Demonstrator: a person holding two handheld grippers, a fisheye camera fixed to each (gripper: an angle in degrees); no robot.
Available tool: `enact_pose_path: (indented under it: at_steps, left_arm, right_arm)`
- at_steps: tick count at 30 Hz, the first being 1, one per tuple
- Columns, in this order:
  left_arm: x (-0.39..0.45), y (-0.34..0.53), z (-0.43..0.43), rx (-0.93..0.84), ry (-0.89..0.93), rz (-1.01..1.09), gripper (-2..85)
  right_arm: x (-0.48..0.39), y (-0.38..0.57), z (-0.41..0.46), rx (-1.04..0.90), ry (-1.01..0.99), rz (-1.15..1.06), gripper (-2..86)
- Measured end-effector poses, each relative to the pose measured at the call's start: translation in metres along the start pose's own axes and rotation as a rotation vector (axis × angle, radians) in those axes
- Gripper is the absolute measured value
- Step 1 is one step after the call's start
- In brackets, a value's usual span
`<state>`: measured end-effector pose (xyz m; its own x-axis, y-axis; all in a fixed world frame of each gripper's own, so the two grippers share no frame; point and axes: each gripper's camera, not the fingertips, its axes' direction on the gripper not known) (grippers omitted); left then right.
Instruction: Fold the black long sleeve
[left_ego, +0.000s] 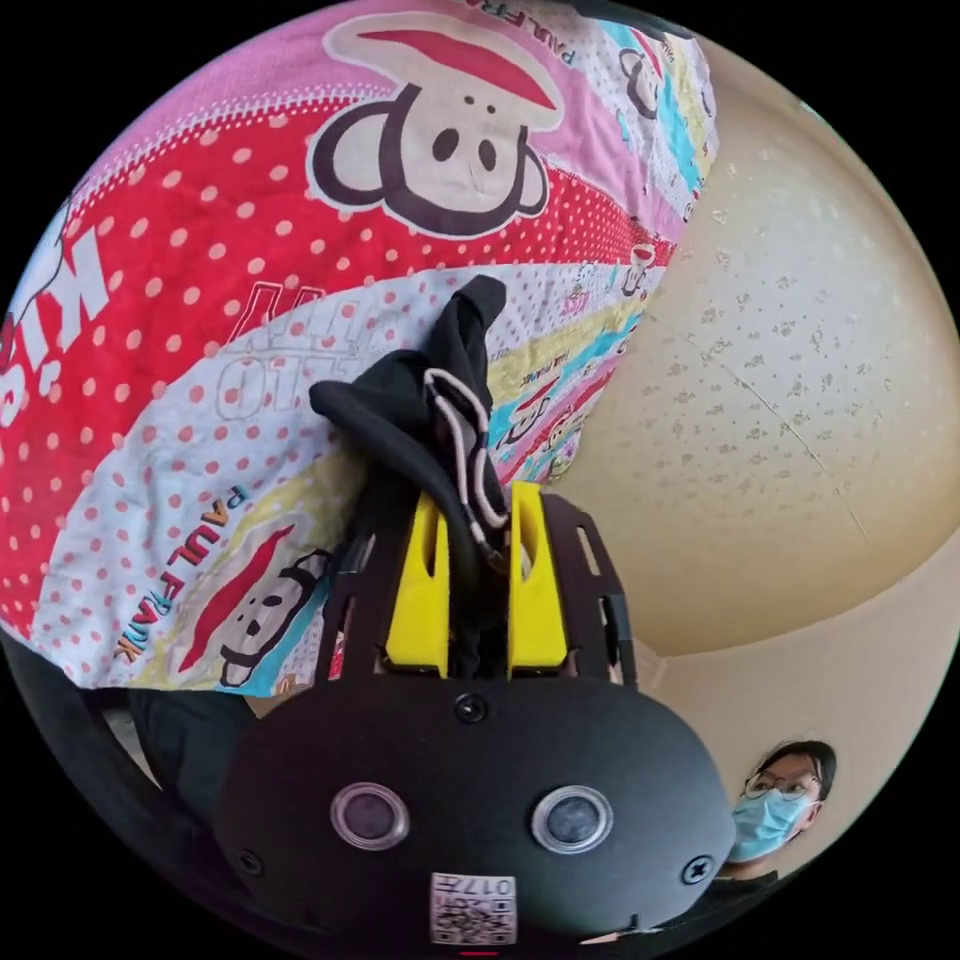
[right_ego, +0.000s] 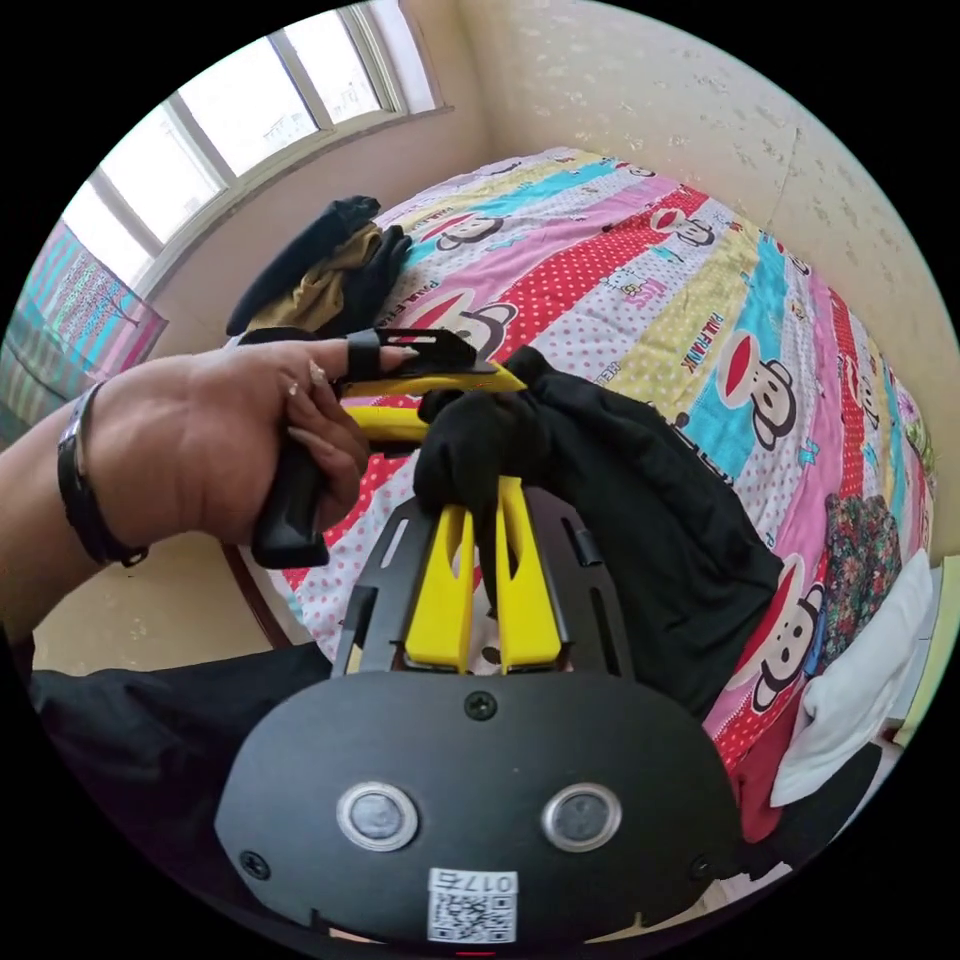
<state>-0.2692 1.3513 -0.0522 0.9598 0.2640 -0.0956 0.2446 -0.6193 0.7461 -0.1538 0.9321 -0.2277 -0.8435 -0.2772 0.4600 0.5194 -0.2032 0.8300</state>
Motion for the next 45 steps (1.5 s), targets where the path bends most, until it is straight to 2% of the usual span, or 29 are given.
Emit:
enact_pose_path:
  at_steps: [2, 6, 10, 13, 17, 20, 25, 27, 29, 32, 35, 37, 39, 42, 43, 45]
  left_arm:
    - [0.014, 0.006, 0.005, -0.02, -0.085, 0.102, 6.4]
    - [0.058, 0.056, 0.051, -0.128, -0.31, 0.515, 5.6]
    - [0.029, 0.108, 0.144, -0.34, -0.366, 0.745, 6.9]
    - [-0.046, 0.115, 0.206, -0.488, -0.41, 0.69, 7.9]
    - [-0.138, 0.108, 0.218, -0.508, -0.424, 0.531, 8.1]
    - [-0.178, 0.106, 0.186, -0.47, -0.38, 0.542, 8.4]
    - [-0.232, 0.093, 0.136, -0.439, -0.575, 0.774, 9.4]
    - [-0.27, 0.079, 0.138, -0.495, -0.676, 0.745, 8.0]
    - [-0.306, 0.067, 0.138, -0.53, -0.701, 0.684, 6.1]
    - [-0.338, 0.061, 0.126, -0.496, -0.624, 0.608, 6.4]
    - [-0.358, 0.072, 0.13, -0.538, -0.716, 0.701, 6.3]
    - [-0.372, 0.083, 0.122, -0.527, -0.774, 0.786, 5.7]
    - [-0.38, 0.091, 0.113, -0.513, -0.782, 0.863, 5.5]
    - [-0.402, 0.096, 0.097, -0.475, -0.812, 0.977, 5.3]
    - [-0.418, 0.091, 0.094, -0.485, -0.814, 0.969, 5.0]
    - [-0.454, 0.076, 0.097, -0.539, -0.835, 0.904, 3.5]
  right_arm:
    - [0.027, 0.007, -0.029, 0.063, -0.067, 0.108, 5.5]
    - [0.083, 0.044, -0.083, 0.21, -0.174, 0.334, 5.5]
    - [0.149, 0.115, -0.125, 0.308, -0.174, 0.639, 5.4]
    - [0.195, 0.167, -0.112, 0.211, -0.167, 0.855, 5.2]
    - [0.243, 0.215, -0.078, 0.074, -0.25, 1.034, 4.7]
    - [0.259, 0.23, -0.093, 0.17, -0.398, 1.163, 4.5]
    - [0.266, 0.27, -0.107, 0.3, -0.655, 1.366, 4.3]
    - [0.265, 0.292, -0.119, 0.38, -0.671, 1.485, 3.8]
    - [0.264, 0.303, -0.152, 0.421, -0.553, 1.552, 3.2]
    - [0.263, 0.283, -0.198, 0.377, -0.344, 1.501, 2.3]
    - [0.261, 0.246, -0.237, 0.315, -0.074, 1.363, 1.3]
    - [0.261, 0.223, -0.249, 0.313, 0.01, 1.215, 0.9]
    - [0.264, 0.2, -0.248, 0.325, -0.042, 1.021, 0.7]
    - [0.279, 0.166, -0.228, 0.322, -0.257, 0.815, 0.5]
    - [0.289, 0.155, -0.211, 0.269, -0.342, 0.787, 0.5]
    - [0.302, 0.143, -0.181, 0.093, -0.311, 0.814, 0.4]
